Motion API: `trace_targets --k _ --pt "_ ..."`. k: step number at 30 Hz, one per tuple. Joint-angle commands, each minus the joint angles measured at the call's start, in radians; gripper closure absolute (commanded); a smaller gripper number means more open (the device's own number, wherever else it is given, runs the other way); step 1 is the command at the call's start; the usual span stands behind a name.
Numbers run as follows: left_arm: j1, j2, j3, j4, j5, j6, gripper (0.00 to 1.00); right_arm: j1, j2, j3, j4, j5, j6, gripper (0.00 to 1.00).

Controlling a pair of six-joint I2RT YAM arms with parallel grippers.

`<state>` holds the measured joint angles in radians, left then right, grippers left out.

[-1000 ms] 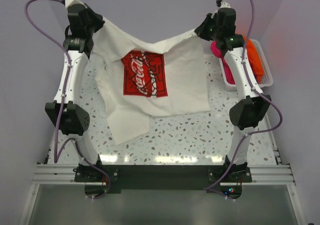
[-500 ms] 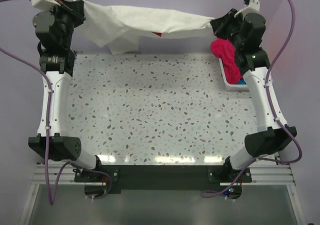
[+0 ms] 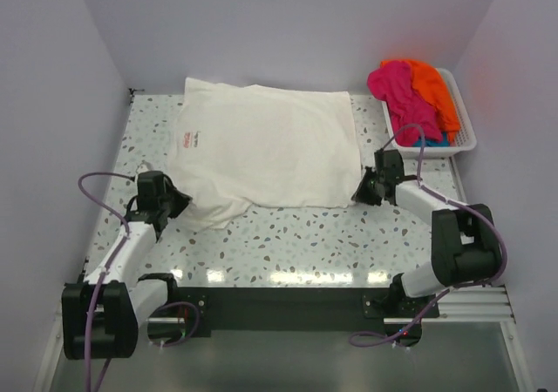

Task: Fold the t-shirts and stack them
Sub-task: Flatten the tshirt out

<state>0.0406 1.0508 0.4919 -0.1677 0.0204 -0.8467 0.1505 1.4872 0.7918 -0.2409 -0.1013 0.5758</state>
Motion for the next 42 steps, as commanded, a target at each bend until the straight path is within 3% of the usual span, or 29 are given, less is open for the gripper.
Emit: trace_targets --k 1,6,11,20,24,26,27,30,35,39,42 --pt "-0.001 -0.083 -0.039 0.016 -0.017 -0.032 1.0 -0.002 -0.033 -0.109 0.086 -0.031 0.015 1.0" --pt "-0.001 -0.152 -0.079 -0.061 -0.068 -0.037 1.0 -0.002 -0.074 -0.213 0.107 -0.008 0.039 1.0" --pt "-0.001 -0.17 -0.032 -0.133 -0.117 -0.014 0.88 -0.002 -0.123 -0.2 0.057 0.021 0.036 1.0" --pt "0.001 -0.173 -0.046 -0.194 -0.088 -0.018 0.85 -0.003 -0.306 -0.193 -0.072 0.035 0.013 0.96" --pt "0.001 -0.199 -0.044 -0.225 -0.111 0.005 0.64 -0.002 -0.352 -0.215 -0.084 0.06 0.012 0.94" --pt "0.001 -0.206 -0.036 -0.246 -0.123 0.012 0.48 -0.002 -0.349 -0.21 -0.084 0.058 0.007 0.92" --pt "0.001 -0.221 -0.033 -0.28 -0.131 0.009 0.35 -0.002 -0.344 -0.201 -0.087 0.052 0.003 0.92" --pt "-0.022 -0.271 -0.027 -0.363 -0.233 -0.057 0.25 -0.002 -0.329 -0.184 -0.081 0.052 -0.007 0.9" --pt "-0.024 -0.288 0.028 -0.499 -0.388 -0.172 0.18 -0.002 -0.271 -0.152 -0.058 0.043 -0.021 0.9" --pt "-0.025 -0.288 0.045 -0.567 -0.408 -0.216 0.17 -0.002 -0.231 -0.128 -0.035 0.013 -0.025 0.9" --pt "-0.031 -0.301 0.043 -0.585 -0.408 -0.238 0.25 -0.002 -0.213 -0.132 -0.006 -0.017 -0.01 0.91"
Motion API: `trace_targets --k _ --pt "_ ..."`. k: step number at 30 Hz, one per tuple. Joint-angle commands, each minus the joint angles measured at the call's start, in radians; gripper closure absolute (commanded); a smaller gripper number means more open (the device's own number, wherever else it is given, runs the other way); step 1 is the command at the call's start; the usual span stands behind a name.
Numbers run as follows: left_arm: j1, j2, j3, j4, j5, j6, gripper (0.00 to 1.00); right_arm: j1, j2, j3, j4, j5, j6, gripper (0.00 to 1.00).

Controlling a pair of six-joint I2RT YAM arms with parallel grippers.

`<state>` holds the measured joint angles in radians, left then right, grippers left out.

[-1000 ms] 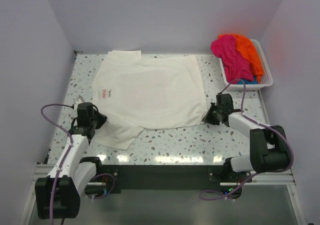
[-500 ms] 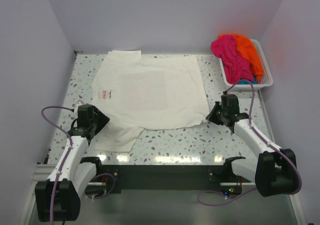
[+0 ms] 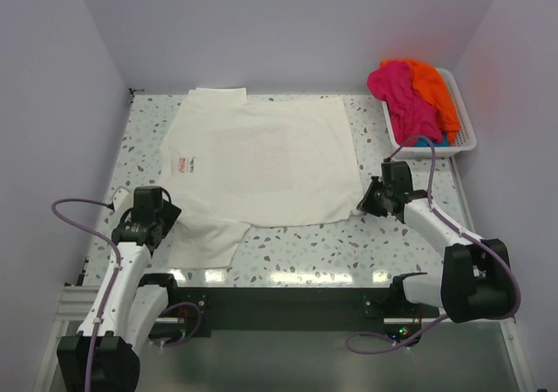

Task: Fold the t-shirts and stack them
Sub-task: Flatten the tshirt out

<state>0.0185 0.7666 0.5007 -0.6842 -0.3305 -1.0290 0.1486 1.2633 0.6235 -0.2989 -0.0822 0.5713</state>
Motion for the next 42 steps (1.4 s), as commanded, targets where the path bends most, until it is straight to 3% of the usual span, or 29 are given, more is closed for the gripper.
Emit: trace_targets --k 1,8,9,12,20,26,30,37,40,42 --pt "-0.037 -0.016 0.027 -0.069 -0.059 -0.065 0.28 0.0 0.011 0.038 0.055 -0.04 -0.005 0.91" --pt "-0.064 -0.009 -0.027 0.011 0.017 -0.052 0.48 0.0 0.002 0.03 0.053 -0.056 -0.007 0.93" --pt "-0.068 -0.009 -0.031 0.014 0.024 -0.051 0.56 0.0 -0.001 0.028 0.055 -0.053 -0.007 0.93" --pt "-0.087 -0.009 -0.04 0.003 0.016 -0.055 0.66 0.0 -0.018 0.025 0.047 -0.041 -0.008 0.93" --pt "-0.166 0.063 -0.051 -0.037 -0.036 -0.134 0.63 0.0 -0.007 0.016 0.05 -0.028 -0.007 0.93" --pt "-0.17 0.091 -0.088 -0.049 -0.042 -0.18 0.59 0.002 0.001 0.013 0.057 -0.025 -0.004 0.94" --pt "-0.17 0.138 -0.074 -0.055 -0.059 -0.201 0.5 0.0 0.01 0.015 0.06 -0.031 -0.005 0.94" --pt "-0.17 0.266 -0.037 -0.078 -0.084 -0.227 0.49 0.002 0.011 0.016 0.055 -0.031 -0.005 0.94" --pt "-0.17 0.295 -0.04 -0.069 -0.096 -0.223 0.6 0.002 0.016 0.018 0.057 -0.03 -0.007 0.94" --pt "-0.17 0.3 -0.054 -0.048 -0.088 -0.212 0.73 0.002 0.021 0.018 0.057 -0.034 -0.007 0.94"
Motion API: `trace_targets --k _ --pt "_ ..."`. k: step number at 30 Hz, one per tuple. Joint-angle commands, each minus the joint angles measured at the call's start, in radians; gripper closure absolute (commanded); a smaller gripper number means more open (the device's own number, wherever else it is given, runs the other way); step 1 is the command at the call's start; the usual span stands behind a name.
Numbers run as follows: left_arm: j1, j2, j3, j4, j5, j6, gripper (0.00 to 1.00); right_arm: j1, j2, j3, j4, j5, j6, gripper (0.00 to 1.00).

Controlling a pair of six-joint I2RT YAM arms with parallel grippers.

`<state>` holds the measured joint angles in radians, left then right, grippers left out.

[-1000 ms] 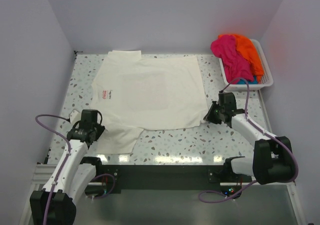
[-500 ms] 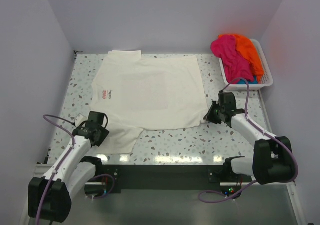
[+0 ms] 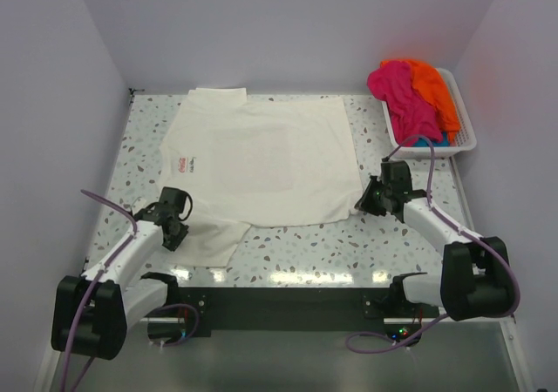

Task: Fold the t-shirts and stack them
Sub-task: Flatten the tshirt out

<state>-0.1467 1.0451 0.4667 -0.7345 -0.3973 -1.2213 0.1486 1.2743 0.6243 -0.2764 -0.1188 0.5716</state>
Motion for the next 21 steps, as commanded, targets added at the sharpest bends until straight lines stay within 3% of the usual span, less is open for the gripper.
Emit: trace_targets --k 1,2,4,13,16,18,21 --pt "-0.005 0.021 -0.023 0.012 -0.011 -0.017 0.78 0.0 0.011 0.017 0.036 0.002 -0.007 0.94" --pt "-0.005 0.015 -0.023 0.015 -0.005 -0.012 0.91 0.0 0.01 0.018 0.034 0.002 -0.006 0.94" --pt "-0.005 0.001 -0.025 0.021 0.012 0.005 1.0 0.0 0.005 0.018 0.031 0.002 -0.006 0.94" --pt "-0.005 -0.194 0.059 -0.046 0.002 0.079 1.0 0.0 -0.013 0.023 0.019 -0.001 -0.006 0.94" --pt "-0.005 -0.194 0.098 -0.106 -0.026 0.06 0.76 0.0 -0.023 0.028 0.011 -0.002 -0.004 0.94" --pt "-0.005 -0.178 0.111 -0.114 -0.017 0.056 0.81 0.0 -0.027 0.031 0.006 -0.002 -0.003 0.94" --pt "-0.005 -0.143 0.133 -0.146 -0.003 0.03 0.8 0.0 -0.023 0.034 0.008 -0.012 -0.006 0.94"
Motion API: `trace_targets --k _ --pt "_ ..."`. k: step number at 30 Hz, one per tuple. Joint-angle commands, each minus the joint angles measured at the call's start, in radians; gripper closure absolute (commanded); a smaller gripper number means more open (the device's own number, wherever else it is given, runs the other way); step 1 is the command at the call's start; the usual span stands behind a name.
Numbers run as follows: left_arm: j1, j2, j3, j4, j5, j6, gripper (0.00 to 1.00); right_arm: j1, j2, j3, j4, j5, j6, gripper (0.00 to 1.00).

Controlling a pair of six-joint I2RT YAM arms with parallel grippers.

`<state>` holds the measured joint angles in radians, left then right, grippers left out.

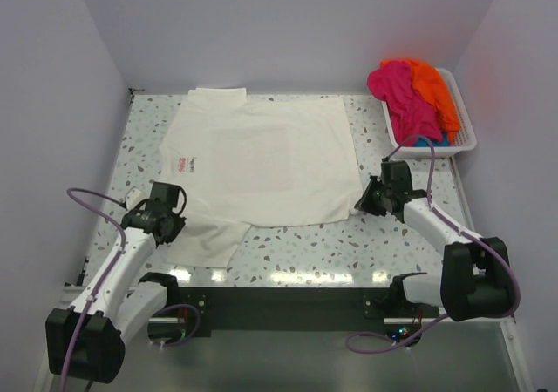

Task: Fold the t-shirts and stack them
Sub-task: Flatten the tshirt out, then fold the tshirt

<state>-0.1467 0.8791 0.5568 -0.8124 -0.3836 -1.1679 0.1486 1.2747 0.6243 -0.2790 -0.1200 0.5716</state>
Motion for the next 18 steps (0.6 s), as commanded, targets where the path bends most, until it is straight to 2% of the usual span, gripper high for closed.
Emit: trace_targets --k 1,7,9,11,15,18 --pt "-0.007 0.034 0.049 -0.085 -0.003 -0.032 0.77 0.0 -0.021 0.031 0.012 -0.016 -0.006 0.94" --pt "-0.017 0.069 0.037 -0.188 -0.003 -0.125 0.45 0.002 -0.008 0.017 0.04 -0.078 0.008 0.94" --pt "-0.019 0.093 0.049 -0.212 0.005 -0.137 0.39 0.002 -0.009 0.012 0.05 -0.096 0.01 0.94" --pt "-0.021 0.11 0.06 -0.228 -0.003 -0.154 0.29 0.0 -0.008 0.008 0.058 -0.115 0.011 0.94" --pt "-0.042 0.165 0.069 -0.266 -0.009 -0.205 0.21 0.0 -0.014 -0.012 0.099 -0.159 0.027 0.94" --pt "-0.076 0.222 0.086 -0.286 -0.017 -0.257 0.19 0.0 -0.02 -0.024 0.118 -0.19 0.037 0.94"
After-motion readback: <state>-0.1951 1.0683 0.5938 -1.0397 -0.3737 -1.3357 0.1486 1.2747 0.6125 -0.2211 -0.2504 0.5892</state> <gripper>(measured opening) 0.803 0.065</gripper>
